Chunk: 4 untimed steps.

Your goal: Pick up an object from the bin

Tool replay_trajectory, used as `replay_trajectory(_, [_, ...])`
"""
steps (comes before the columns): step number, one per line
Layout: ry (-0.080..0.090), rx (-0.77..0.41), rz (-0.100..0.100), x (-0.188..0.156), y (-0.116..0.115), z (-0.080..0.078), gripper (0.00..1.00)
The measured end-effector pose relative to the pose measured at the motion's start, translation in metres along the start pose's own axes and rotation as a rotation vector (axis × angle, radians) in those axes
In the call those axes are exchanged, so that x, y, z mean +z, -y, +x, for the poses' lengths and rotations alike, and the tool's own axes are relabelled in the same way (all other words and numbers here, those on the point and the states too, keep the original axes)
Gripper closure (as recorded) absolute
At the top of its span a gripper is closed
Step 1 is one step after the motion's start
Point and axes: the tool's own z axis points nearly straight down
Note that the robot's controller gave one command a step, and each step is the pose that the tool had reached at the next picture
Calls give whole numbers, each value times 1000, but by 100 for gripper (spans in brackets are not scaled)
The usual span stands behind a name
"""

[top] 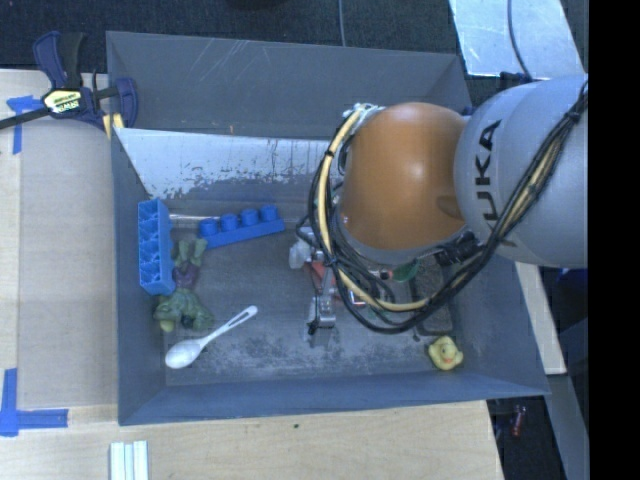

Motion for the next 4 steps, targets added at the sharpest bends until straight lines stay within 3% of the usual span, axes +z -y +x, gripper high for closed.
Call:
replay_trajectory(1, [8, 1, -2, -4, 0, -2, 0])
replay_trajectory(2, [11, -95, -1, 37, 57, -32, 0])
replay_trajectory(3, [14, -117, -3, 44, 93, -96, 0])
replay_trajectory(4, [18, -267, 0, 83, 114, -117, 0])
